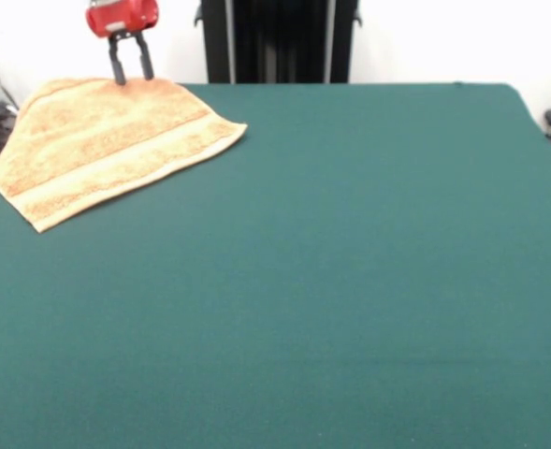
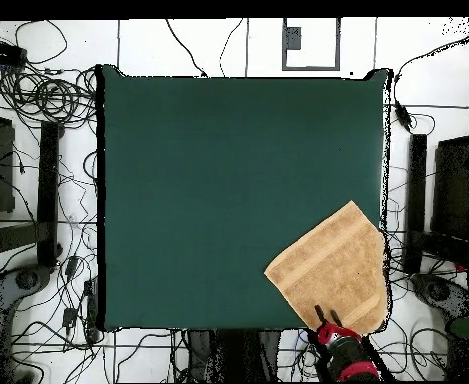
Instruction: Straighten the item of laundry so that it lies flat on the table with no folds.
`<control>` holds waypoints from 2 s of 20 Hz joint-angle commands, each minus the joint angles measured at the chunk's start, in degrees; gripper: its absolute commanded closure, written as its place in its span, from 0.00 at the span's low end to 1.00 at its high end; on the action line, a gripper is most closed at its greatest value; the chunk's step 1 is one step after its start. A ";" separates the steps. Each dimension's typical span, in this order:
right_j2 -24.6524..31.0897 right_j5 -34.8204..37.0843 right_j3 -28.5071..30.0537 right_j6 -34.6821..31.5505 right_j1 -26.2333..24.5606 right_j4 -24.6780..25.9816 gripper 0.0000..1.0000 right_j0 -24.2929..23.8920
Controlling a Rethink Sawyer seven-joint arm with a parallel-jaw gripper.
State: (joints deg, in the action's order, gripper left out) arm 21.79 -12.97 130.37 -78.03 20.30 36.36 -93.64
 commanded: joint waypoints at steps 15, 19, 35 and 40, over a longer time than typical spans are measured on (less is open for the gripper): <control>1.92 -14.31 -6.83 -14.10 -20.81 5.77 0.00 -0.46; 2.07 -13.91 -8.36 -13.92 -23.37 7.26 0.00 -1.61; 15.48 12.85 -21.91 -2.04 -36.48 19.81 0.00 -16.37; 14.18 11.45 -20.86 -4.30 -33.78 18.41 0.00 -13.99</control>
State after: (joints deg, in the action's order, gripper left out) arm 29.95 -6.55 122.66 -78.03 -11.38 55.22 -112.76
